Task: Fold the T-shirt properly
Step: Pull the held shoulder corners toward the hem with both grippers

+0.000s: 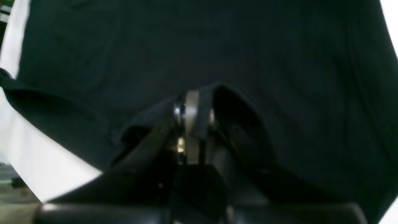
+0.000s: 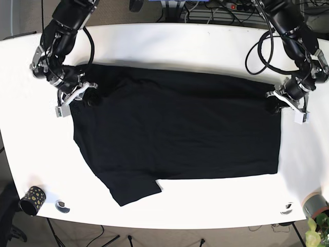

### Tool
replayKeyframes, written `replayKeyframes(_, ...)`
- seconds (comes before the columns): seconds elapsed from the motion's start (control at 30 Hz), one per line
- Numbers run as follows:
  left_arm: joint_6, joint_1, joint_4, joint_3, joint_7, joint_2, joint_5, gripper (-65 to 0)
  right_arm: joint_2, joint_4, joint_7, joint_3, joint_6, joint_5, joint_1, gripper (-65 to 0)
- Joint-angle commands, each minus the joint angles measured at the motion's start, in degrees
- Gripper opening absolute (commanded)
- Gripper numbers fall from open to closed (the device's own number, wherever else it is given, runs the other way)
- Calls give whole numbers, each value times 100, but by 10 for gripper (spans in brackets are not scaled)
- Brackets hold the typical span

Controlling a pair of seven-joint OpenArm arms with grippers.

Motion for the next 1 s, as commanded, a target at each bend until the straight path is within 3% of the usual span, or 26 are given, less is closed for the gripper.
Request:
replayKeyframes(0.0,-20,-176,-22,-26,-137,-105,-84,-650,113,-118,116,21,41,107,243,-644)
replayKeyframes(0.2,-20,-334,-154,-35,-146,-219,109,-650,227,-636,124,12,41,107,683,-644)
replayKeyframes(0.47,-29,-659,-286,-263,-154,-351,-128,-650,412,-1190,124,12,41,107,1175,-644)
replayKeyframes(0.83,-20,-1020,-1692,-17,-779,-492,-128,-650,403,-1735,362,-6,41,98,1430,-644)
replayKeyframes(0.97,-20,-1125,-2018,141,-893,-545,-128,-650,430,-1735,617,-463,41,98,1430,-644)
